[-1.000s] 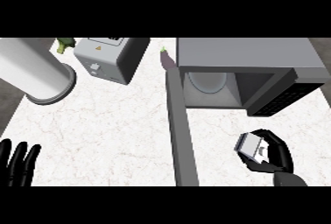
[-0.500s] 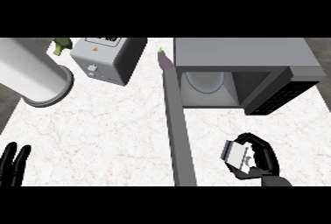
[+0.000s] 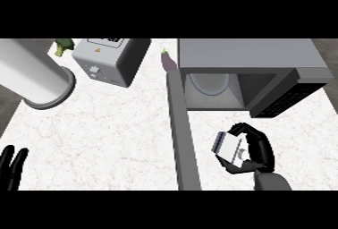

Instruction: Pick up the milk, place it into the microwave and close the microwave

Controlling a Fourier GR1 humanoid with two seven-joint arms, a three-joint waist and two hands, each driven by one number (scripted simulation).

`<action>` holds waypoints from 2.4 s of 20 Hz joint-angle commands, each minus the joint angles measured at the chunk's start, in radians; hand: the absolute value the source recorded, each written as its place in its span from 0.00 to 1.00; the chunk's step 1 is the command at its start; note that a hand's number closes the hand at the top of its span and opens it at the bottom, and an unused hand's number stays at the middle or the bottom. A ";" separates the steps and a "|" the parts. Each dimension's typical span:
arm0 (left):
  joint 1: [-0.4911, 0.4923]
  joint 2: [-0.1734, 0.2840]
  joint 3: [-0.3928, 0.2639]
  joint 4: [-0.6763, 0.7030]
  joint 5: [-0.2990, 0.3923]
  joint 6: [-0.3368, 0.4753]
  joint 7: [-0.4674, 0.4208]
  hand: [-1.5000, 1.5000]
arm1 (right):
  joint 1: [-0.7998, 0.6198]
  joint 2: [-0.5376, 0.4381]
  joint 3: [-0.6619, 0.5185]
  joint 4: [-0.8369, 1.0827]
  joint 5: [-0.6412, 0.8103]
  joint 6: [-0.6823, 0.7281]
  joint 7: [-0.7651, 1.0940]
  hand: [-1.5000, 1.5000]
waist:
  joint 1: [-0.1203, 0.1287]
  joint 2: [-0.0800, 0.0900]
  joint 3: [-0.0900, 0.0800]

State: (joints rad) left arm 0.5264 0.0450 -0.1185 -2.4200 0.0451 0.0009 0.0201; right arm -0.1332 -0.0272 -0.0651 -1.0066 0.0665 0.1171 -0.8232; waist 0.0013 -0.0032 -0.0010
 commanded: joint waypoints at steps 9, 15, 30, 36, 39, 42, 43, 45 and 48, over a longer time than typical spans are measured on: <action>0.001 0.031 0.121 0.006 0.093 -0.057 -0.006 0.00 | -0.322 0.023 0.051 0.093 0.083 -0.310 0.288 1.00 | 0.015 0.004 0.001; 0.025 0.015 0.076 -0.052 0.081 -0.059 0.041 0.00 | -0.546 -0.030 -0.028 0.355 0.117 -0.398 0.286 1.00 | 0.026 0.009 0.002; -0.038 0.025 0.088 0.032 0.083 -0.095 0.003 0.00 | -0.847 -0.168 -0.144 0.729 0.184 -0.759 0.273 1.00 | 0.084 0.036 0.004; -0.037 0.023 0.098 0.076 0.058 -0.104 -0.040 0.00 | -0.902 -0.160 -0.054 0.845 0.294 -0.775 0.269 0.00 | 0.108 0.043 0.003; -0.032 0.040 0.112 0.085 0.060 -0.120 -0.040 0.00 | -0.942 -0.175 -0.032 0.881 0.318 -0.703 0.289 0.00 | 0.105 0.041 0.003; -0.059 0.029 0.077 0.080 0.015 -0.102 -0.027 0.00 | -0.939 -0.162 -0.031 0.896 0.322 -0.697 0.272 0.00 | 0.102 0.048 0.005; -0.046 0.035 0.085 0.053 0.028 -0.103 -0.005 0.00 | -0.946 -0.157 -0.037 0.902 0.317 -0.695 0.282 0.00 | 0.110 0.048 0.005; -0.033 0.035 0.101 0.050 0.025 -0.105 -0.026 0.00 | -0.966 -0.158 -0.037 0.908 0.317 -0.649 0.287 0.00 | 0.100 0.039 0.004; -0.038 0.030 0.073 0.070 -0.004 -0.110 -0.033 0.00 | -0.990 -0.162 -0.051 0.904 0.307 -0.647 0.293 0.00 | 0.096 0.041 0.004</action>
State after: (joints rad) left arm 0.4876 0.0773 -0.0320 -2.3575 0.0688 -0.1085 -0.0079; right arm -1.0937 -0.1774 -0.1108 -0.1114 0.3747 -0.5612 -0.5375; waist 0.1016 0.0382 0.0031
